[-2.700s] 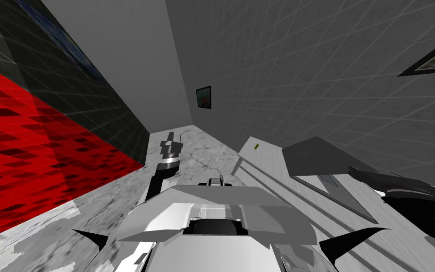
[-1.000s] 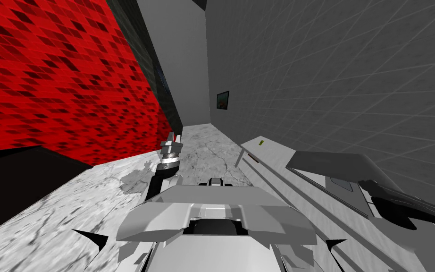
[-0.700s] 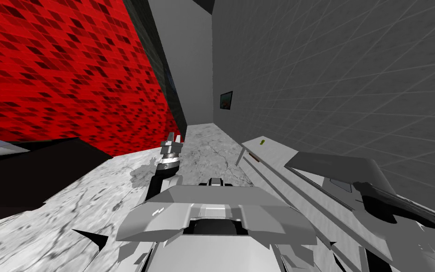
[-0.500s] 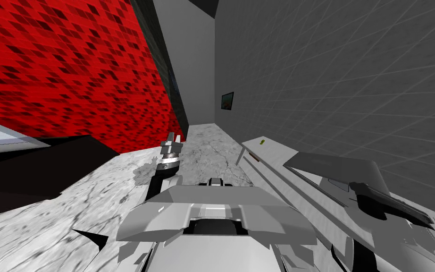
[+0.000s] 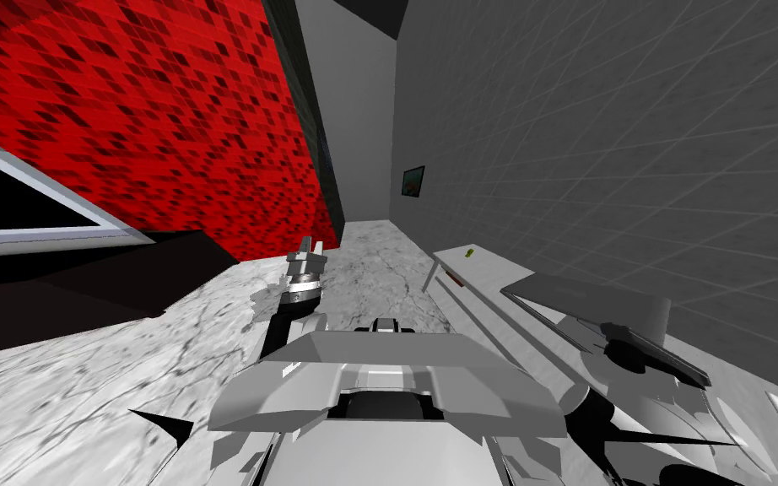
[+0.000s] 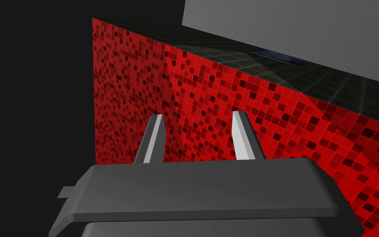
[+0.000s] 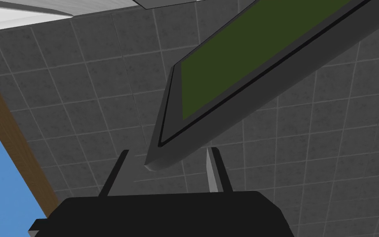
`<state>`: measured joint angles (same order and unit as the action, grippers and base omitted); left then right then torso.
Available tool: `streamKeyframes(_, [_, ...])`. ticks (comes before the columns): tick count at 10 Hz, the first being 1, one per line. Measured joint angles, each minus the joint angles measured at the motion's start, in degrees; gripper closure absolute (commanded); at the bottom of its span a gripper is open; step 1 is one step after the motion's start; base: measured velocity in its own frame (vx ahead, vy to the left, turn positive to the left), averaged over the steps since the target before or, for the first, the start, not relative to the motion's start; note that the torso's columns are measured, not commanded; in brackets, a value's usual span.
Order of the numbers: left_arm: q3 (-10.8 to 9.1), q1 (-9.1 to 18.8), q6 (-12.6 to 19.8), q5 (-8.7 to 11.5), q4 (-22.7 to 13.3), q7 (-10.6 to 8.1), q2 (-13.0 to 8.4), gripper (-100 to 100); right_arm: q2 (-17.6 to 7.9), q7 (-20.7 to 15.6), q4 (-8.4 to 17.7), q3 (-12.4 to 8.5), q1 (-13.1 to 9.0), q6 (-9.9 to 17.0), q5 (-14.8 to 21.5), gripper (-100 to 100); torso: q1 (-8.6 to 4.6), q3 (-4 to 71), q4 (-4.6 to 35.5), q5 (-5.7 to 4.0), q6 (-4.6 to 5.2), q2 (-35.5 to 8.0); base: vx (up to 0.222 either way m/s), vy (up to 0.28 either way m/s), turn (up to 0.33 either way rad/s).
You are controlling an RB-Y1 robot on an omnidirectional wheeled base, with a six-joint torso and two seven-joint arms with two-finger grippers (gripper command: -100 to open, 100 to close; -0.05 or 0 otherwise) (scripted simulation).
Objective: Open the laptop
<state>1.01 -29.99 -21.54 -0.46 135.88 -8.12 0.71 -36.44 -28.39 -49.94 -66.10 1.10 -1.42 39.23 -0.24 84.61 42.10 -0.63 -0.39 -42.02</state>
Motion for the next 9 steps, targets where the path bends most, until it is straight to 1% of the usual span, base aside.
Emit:
streamKeyframes(1, [0.00,-0.01,0.00,0.00,0.00,0.00,0.00,0,-1.35,-0.28,1.17,0.07,-0.47,0.26,-0.15,-100,0.11,0.11,0.04,0.32,0.21,0.09,-0.072,0.041,0.064])
streamKeyframes(2, [0.00,-0.02,0.00,0.00,0.00,0.00,0.00,0,-2.97,0.14,2.01,0.71,-0.94,1.30,-0.37,-100,0.31,0.18,0.06,0.58,0.34,0.11,-0.050,0.049,0.057])
streamKeyframes(3, [0.00,-0.03,0.00,0.00,0.01,0.00,0.00,0,-3.88,0.73,1.65,1.81,-0.84,2.80,-0.88,-100,0.38,0.12,0.10,0.66,0.37,-0.01,-0.050,0.045,0.068])
streamKeyframes(4, [0.00,-0.02,-0.01,0.00,0.01,0.00,0.00,0,-4.70,1.14,1.68,2.38,-0.93,3.92,-1.15,-100,0.33,0.01,0.16,0.66,0.39,-0.19,-0.063,0.033,0.073])
streamKeyframes(5, [0.00,-0.02,0.00,0.00,0.01,0.00,0.00,0,-5.63,1.98,0.74,4.12,-0.06,5.63,-2.39,-100,0.23,-0.08,0.20,0.64,0.40,-0.34,-0.066,0.027,0.064])
streamKeyframes(6, [0.00,-0.02,0.00,0.00,0.00,0.00,0.00,0,-6.48,2.39,0.88,4.56,-0.12,6.69,-2.67,-100,0.18,-0.11,0.22,0.61,0.40,-0.37,-0.044,0.021,0.018])
streamKeyframes(8, [0.00,-0.02,0.00,0.00,0.00,0.00,0.00,0,-8.04,2.23,2.81,4.13,-1.17,6.68,-2.11,-100,0.21,-0.02,0.17,0.62,0.39,-0.24,-0.048,0.024,0.053])
streamKeyframes(9, [0.00,-0.02,0.00,0.00,0.00,0.00,0.00,0,-8.74,2.49,2.59,4.84,-1.13,7.64,-2.54,-100,0.24,-0.03,0.18,0.64,0.38,-0.25,-0.067,0.032,0.079])
